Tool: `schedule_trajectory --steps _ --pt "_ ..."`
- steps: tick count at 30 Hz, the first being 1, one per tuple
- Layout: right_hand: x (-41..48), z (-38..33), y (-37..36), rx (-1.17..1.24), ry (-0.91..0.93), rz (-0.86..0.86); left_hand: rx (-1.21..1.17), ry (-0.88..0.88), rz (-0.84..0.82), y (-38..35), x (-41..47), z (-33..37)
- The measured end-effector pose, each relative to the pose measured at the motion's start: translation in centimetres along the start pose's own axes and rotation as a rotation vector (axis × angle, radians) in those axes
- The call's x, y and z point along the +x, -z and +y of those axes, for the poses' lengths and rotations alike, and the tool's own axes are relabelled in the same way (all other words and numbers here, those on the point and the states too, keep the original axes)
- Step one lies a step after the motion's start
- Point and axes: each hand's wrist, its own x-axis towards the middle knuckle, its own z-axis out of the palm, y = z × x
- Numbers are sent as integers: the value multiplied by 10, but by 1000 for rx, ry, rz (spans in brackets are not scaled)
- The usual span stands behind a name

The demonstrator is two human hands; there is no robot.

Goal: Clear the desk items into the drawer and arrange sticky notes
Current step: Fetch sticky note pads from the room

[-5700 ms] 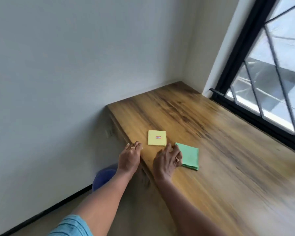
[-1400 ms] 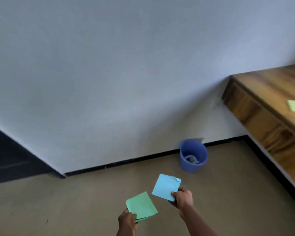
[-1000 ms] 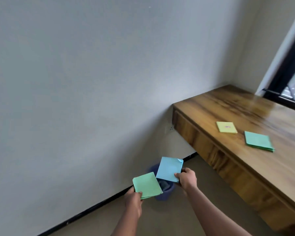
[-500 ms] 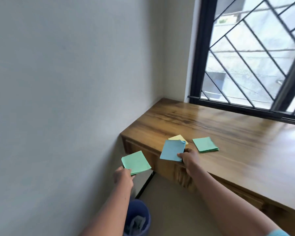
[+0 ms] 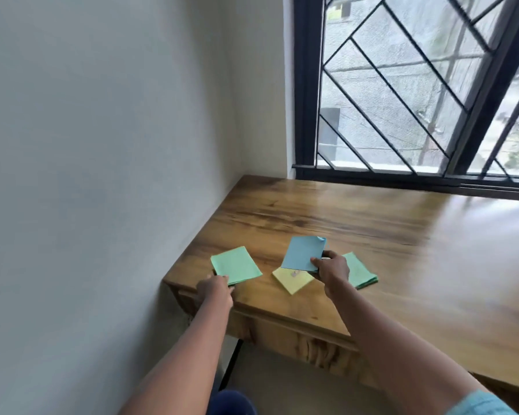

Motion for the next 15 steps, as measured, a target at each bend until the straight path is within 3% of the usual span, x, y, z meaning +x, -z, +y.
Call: schedule_trajectory --steps 8,15 --pt "65 -29 -45 -149 -22 -7 104 -56 77 -55 50 18" --pt "75 -20 -51 -518 73 87 522 -301 141 -61 67 8"
